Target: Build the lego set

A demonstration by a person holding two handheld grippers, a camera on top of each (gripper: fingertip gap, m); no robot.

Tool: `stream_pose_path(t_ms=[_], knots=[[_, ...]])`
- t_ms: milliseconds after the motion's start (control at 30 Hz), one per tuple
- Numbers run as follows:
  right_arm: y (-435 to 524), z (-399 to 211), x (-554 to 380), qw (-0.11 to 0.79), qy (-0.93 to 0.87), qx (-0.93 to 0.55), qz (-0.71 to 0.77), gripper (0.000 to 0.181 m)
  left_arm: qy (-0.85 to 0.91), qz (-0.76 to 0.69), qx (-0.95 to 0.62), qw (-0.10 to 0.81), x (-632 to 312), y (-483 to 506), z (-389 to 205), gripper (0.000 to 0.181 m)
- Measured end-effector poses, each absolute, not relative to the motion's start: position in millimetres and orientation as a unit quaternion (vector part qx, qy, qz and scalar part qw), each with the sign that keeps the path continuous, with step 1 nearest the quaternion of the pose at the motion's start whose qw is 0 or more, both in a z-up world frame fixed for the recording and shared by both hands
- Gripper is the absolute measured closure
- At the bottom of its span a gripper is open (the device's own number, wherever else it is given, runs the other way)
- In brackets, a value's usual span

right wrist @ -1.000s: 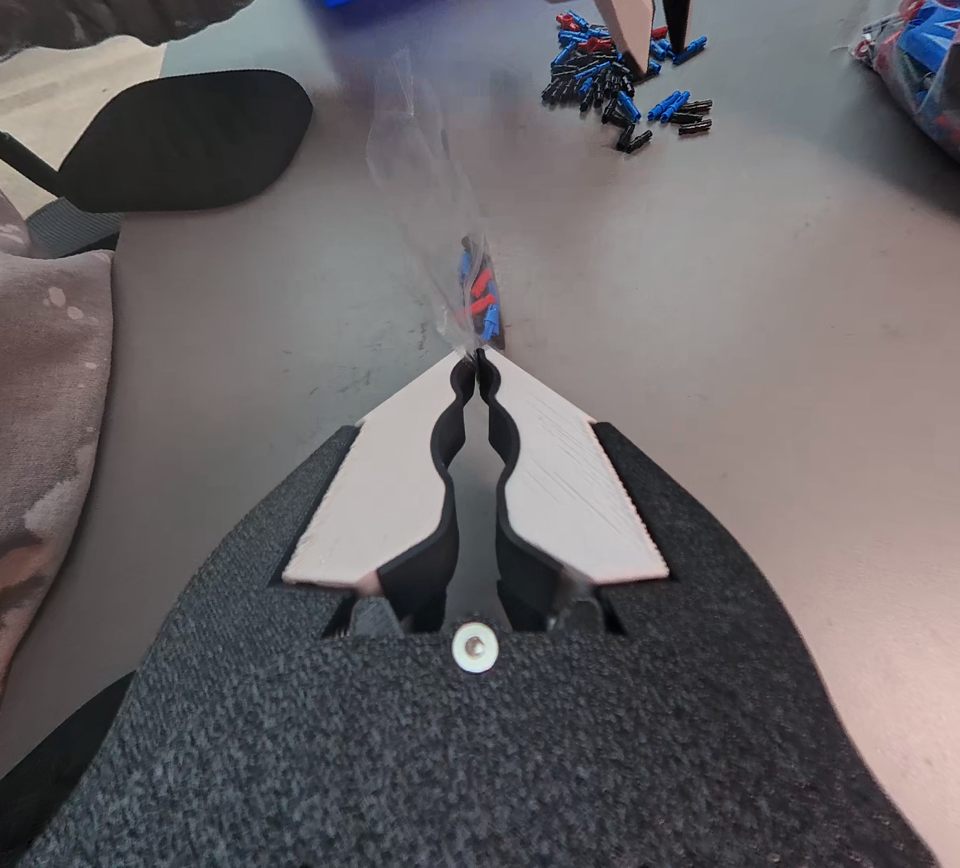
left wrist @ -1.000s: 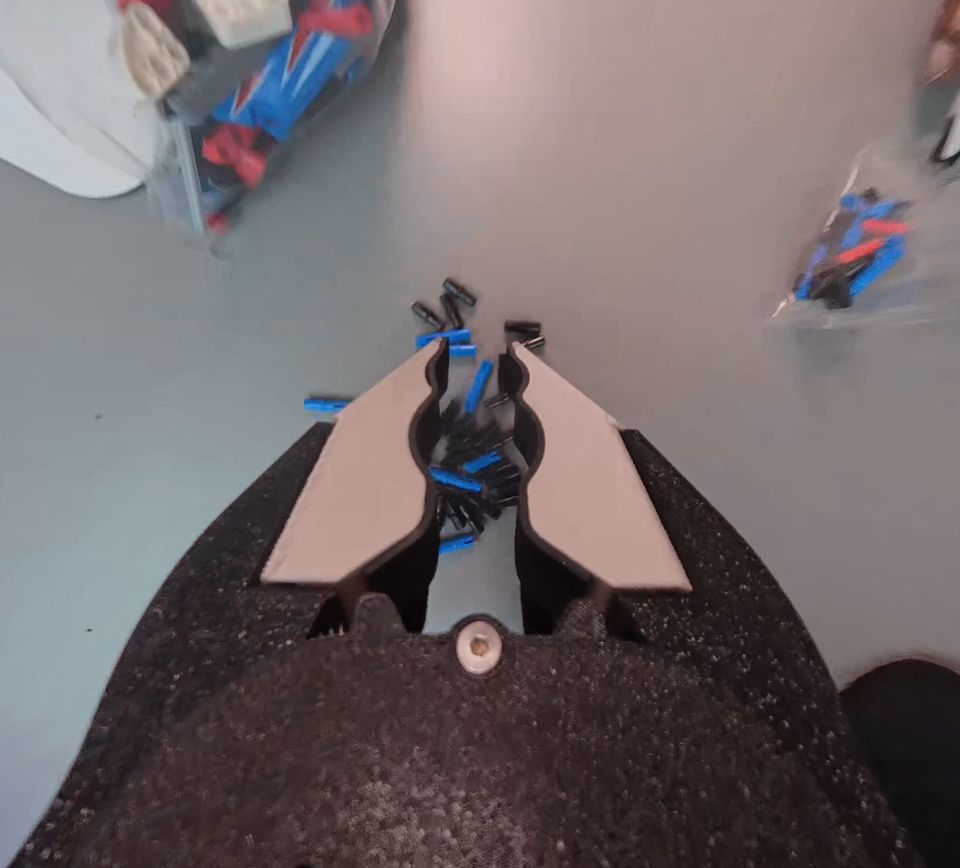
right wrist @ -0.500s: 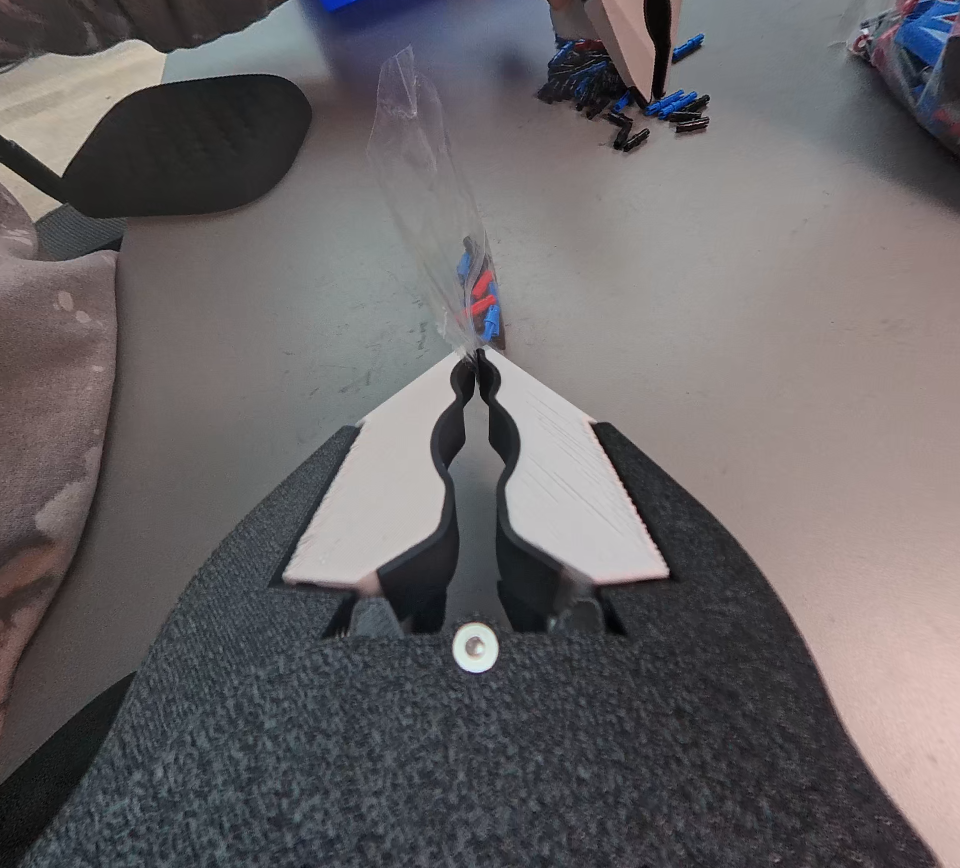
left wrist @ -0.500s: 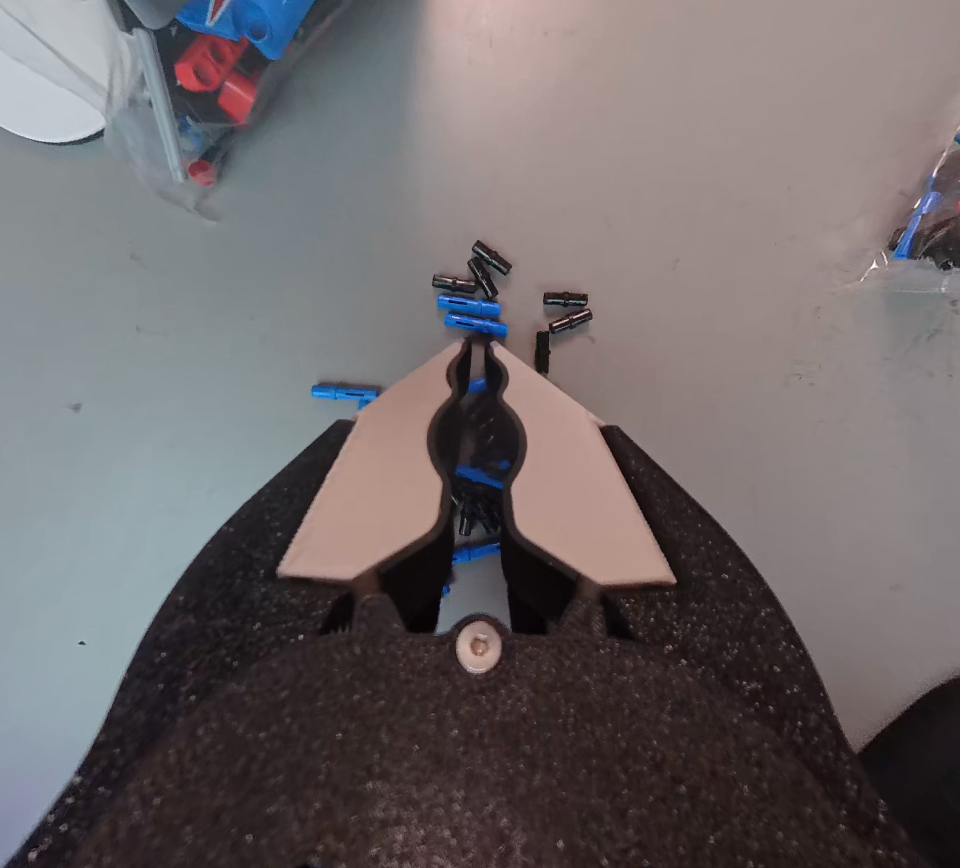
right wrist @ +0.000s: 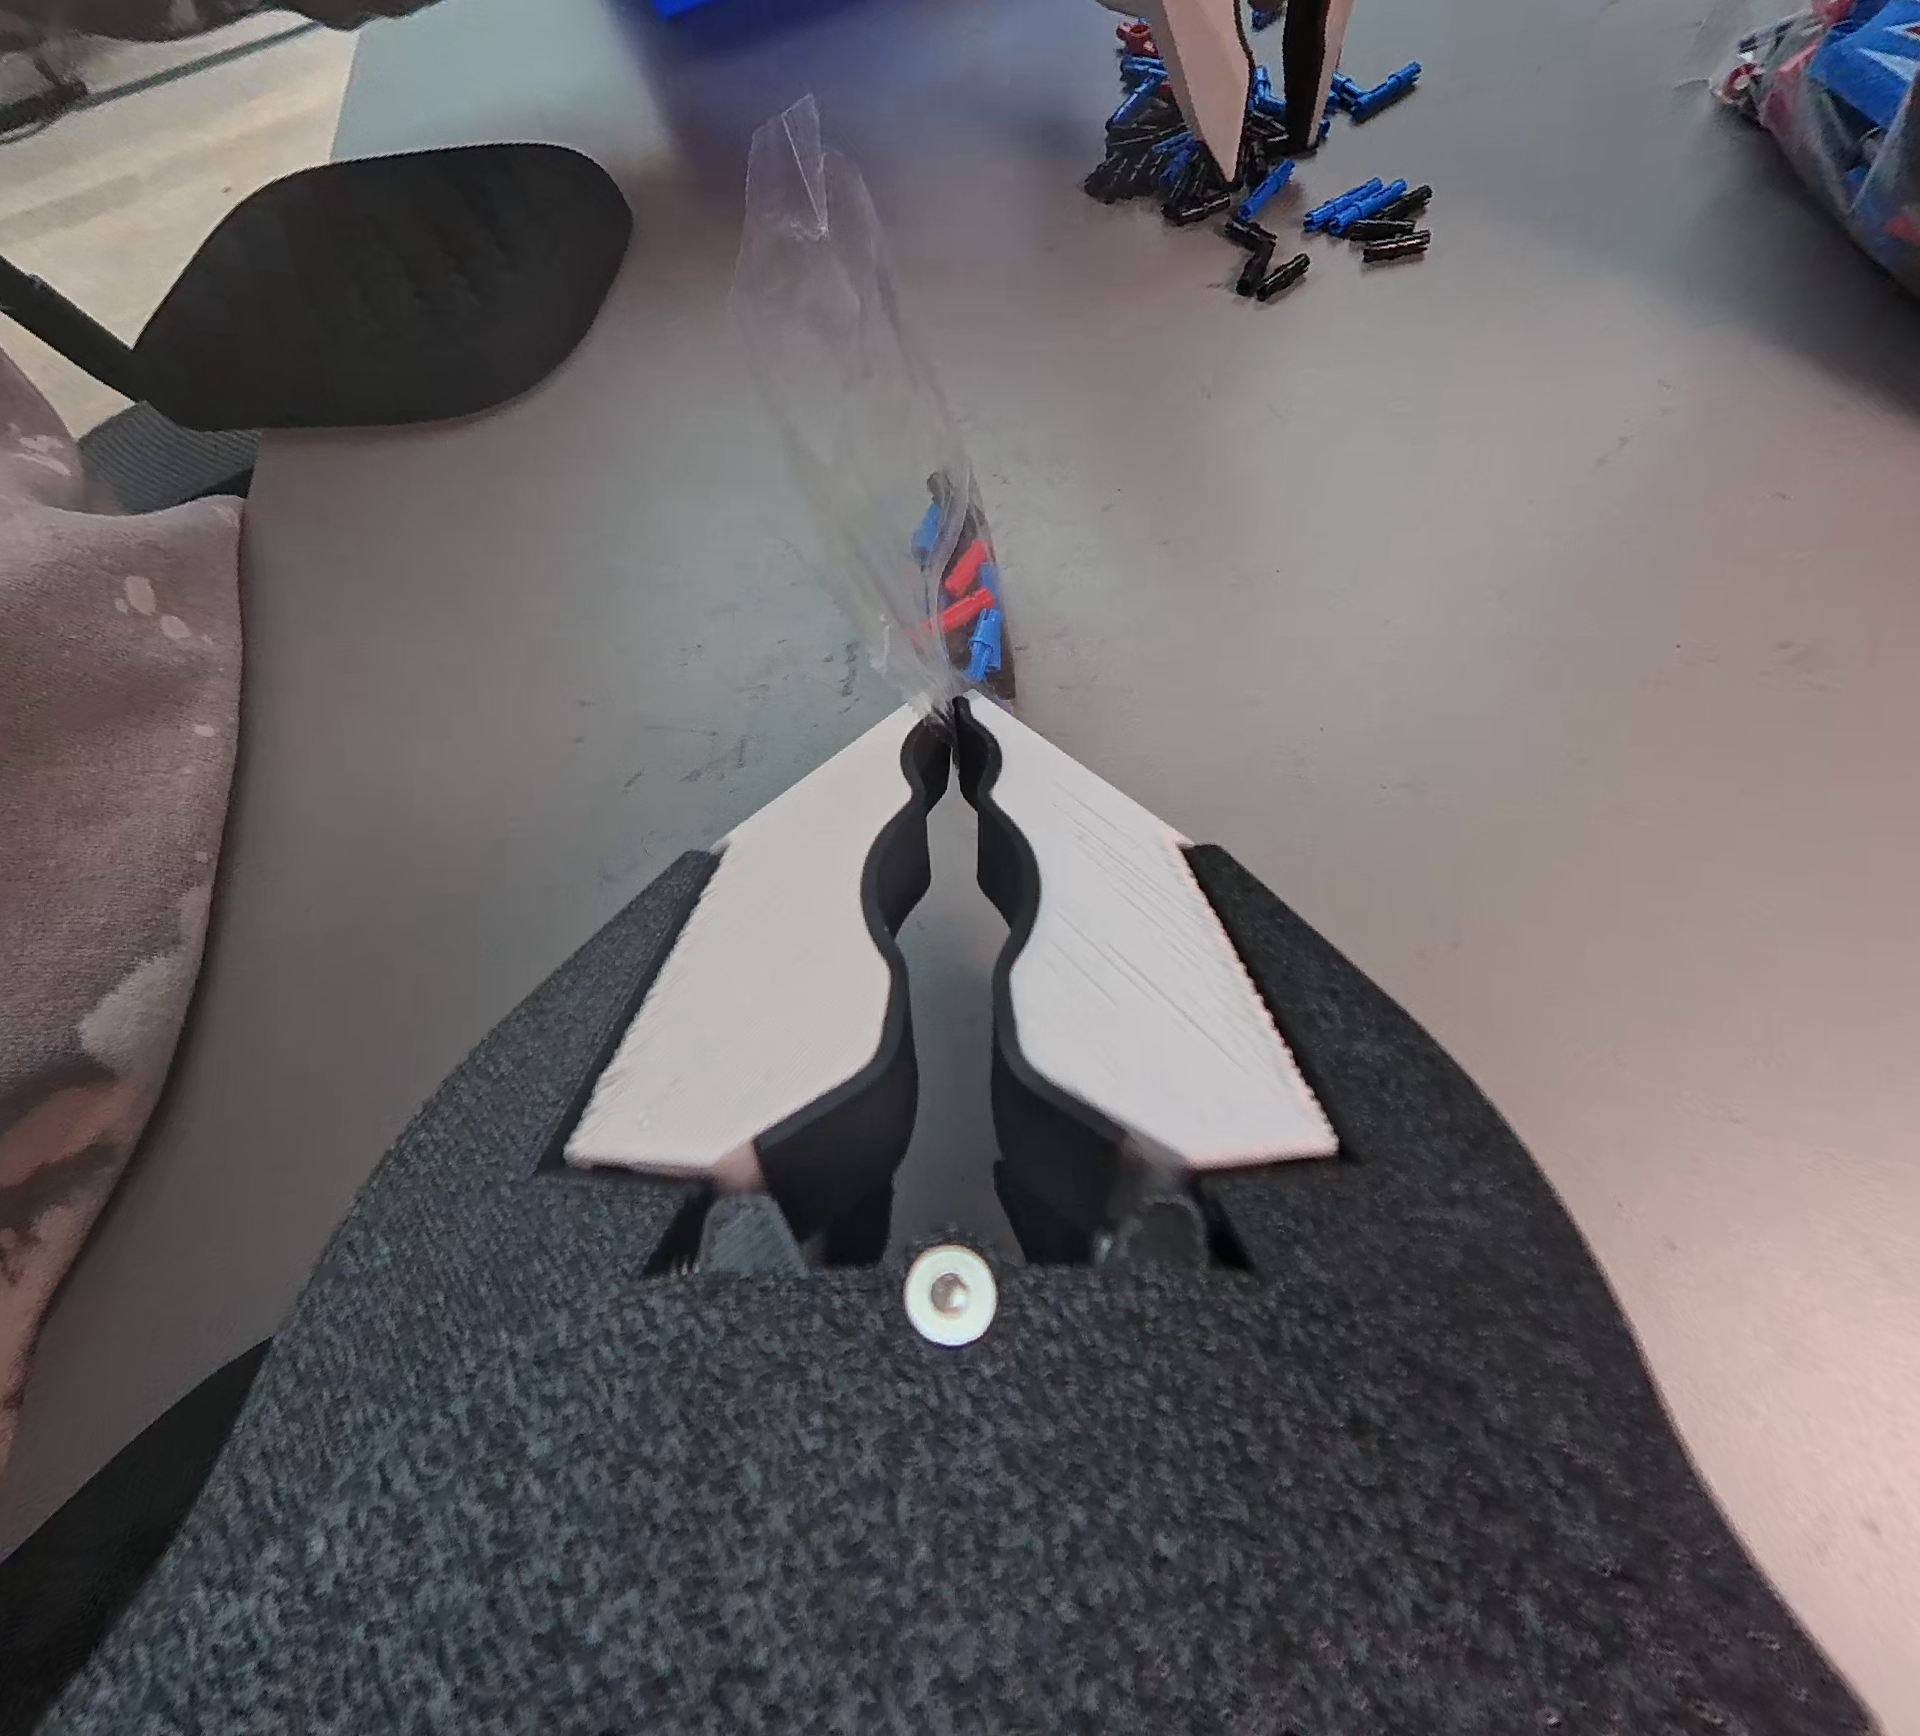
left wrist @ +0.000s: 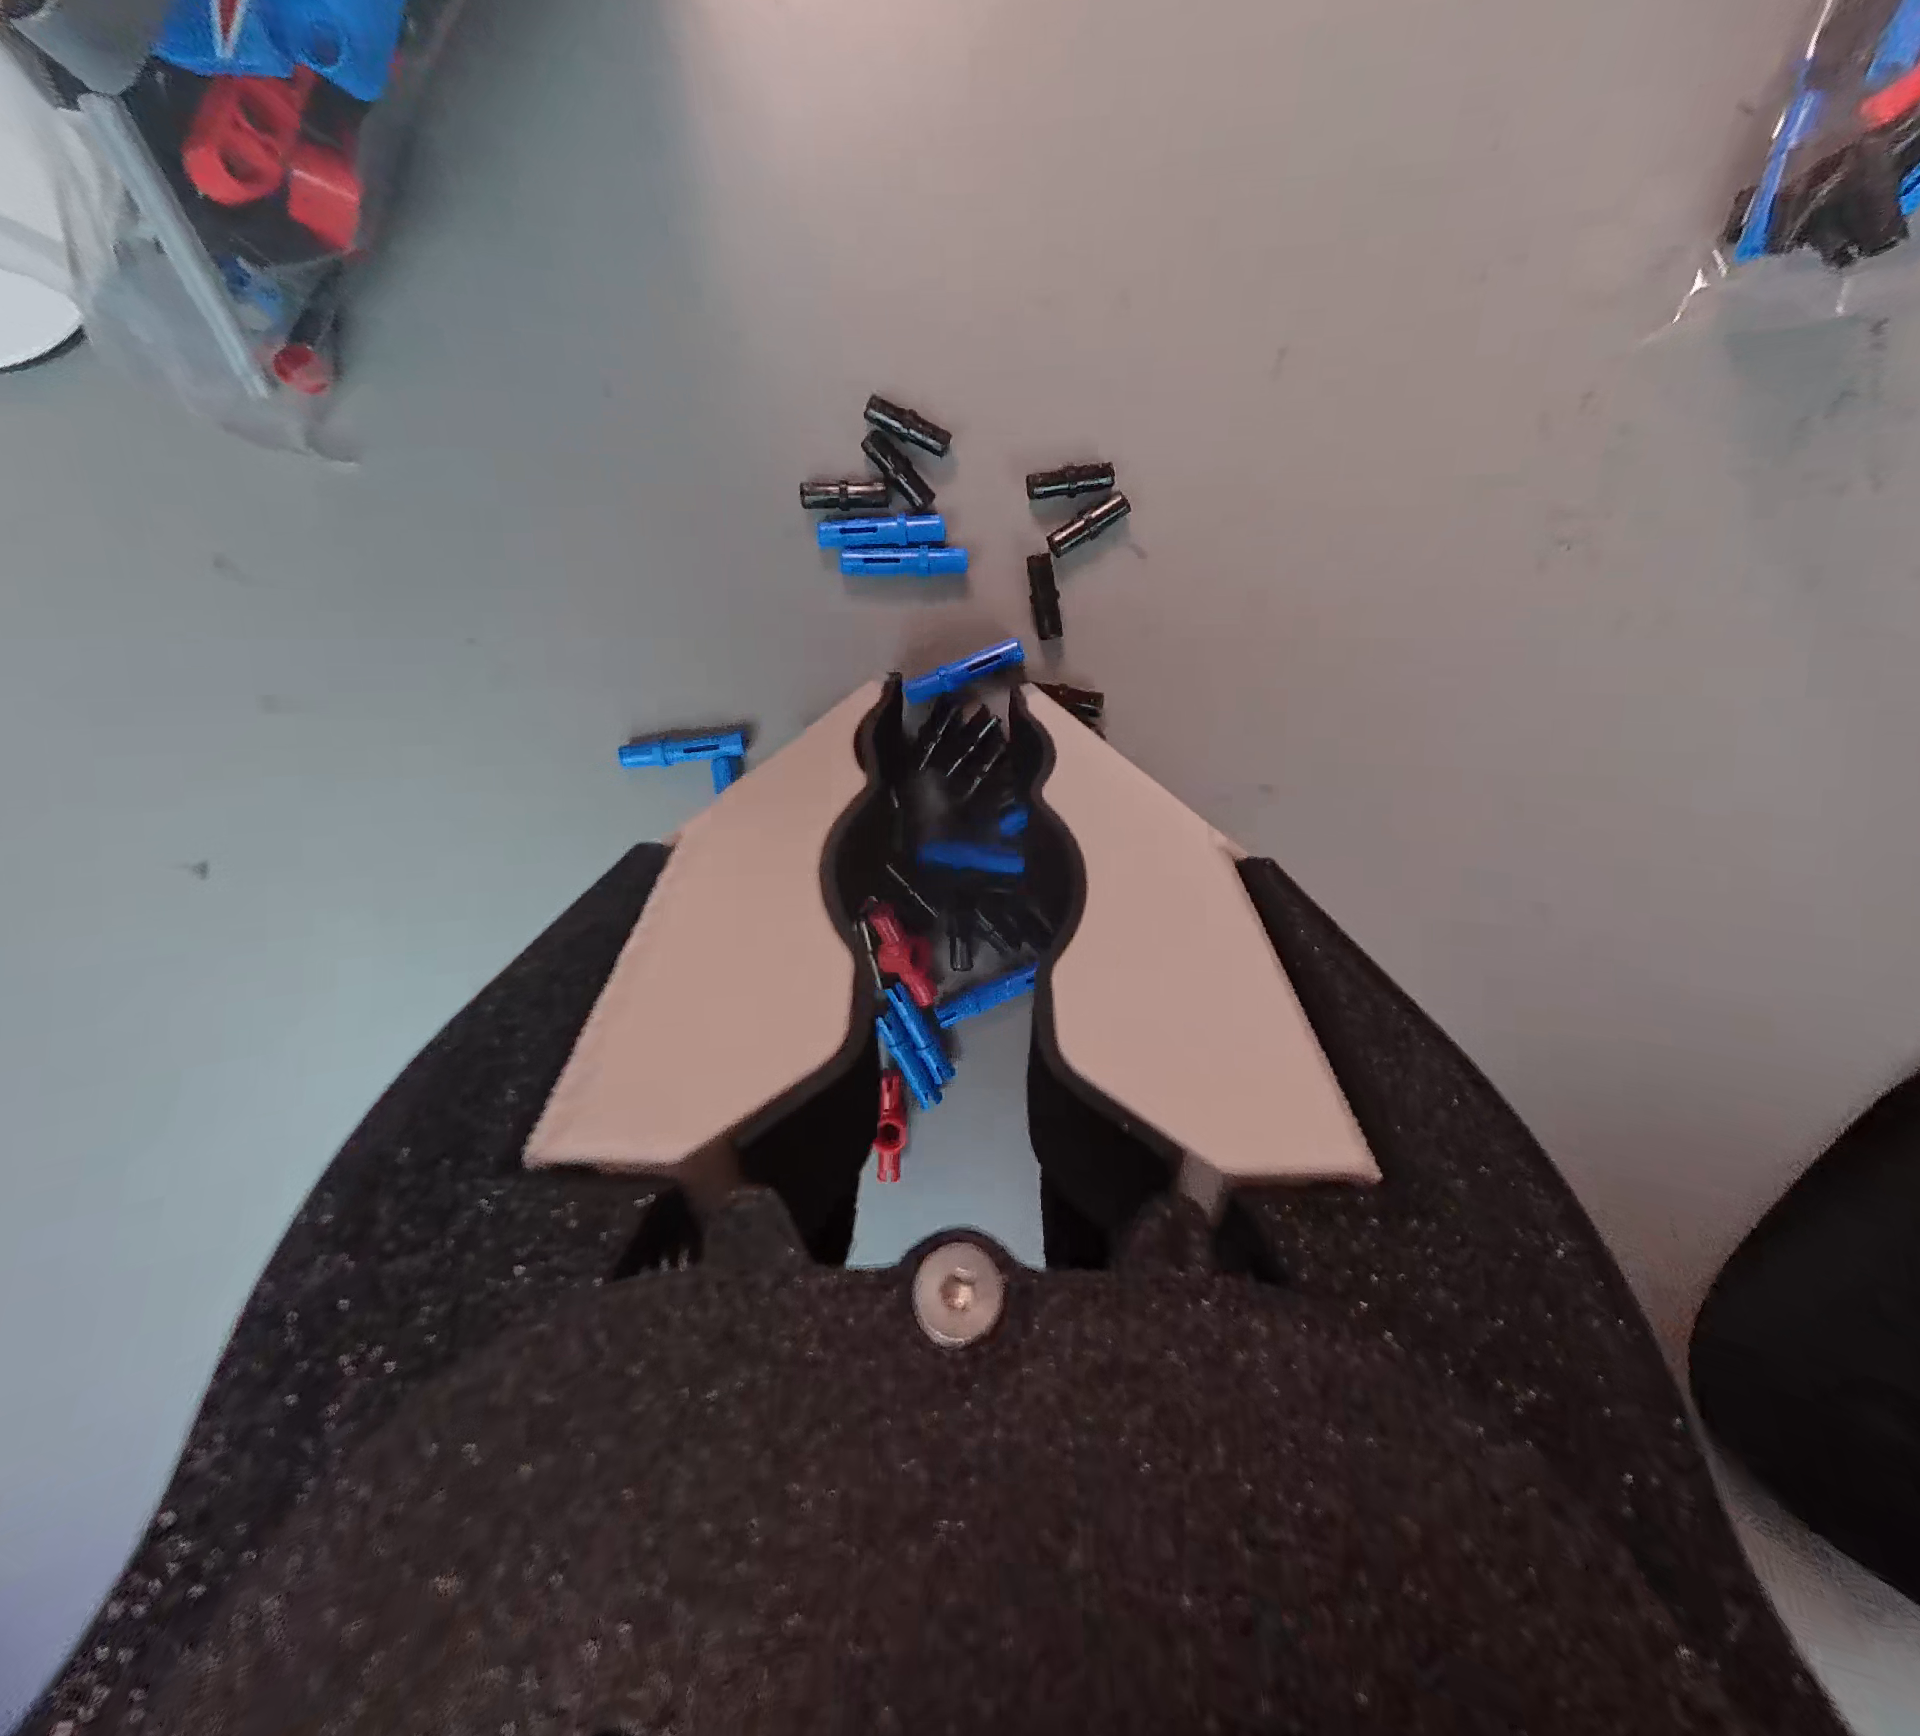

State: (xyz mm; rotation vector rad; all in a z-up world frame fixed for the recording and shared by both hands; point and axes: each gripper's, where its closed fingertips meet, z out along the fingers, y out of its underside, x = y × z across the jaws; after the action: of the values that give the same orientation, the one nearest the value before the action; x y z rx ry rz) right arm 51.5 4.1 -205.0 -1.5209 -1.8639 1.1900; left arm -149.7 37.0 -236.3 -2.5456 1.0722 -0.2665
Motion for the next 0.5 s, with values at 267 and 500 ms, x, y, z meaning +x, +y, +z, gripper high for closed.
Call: stream_pose_path(t_ms=[267,500], knots=[[4.6,-204.7,52.3,0.226,-0.675,-0.553,0.433,0.181,0.406,-0.089,-0.896,0.156,-149.6,39.3,-241.5,0.172],[5.7,-204.5,52.7,0.227,-0.673,-0.555,0.433,0.181,0.405,-0.101,-0.888,0.194,-137.8,37.1,-224.7,0.177]])
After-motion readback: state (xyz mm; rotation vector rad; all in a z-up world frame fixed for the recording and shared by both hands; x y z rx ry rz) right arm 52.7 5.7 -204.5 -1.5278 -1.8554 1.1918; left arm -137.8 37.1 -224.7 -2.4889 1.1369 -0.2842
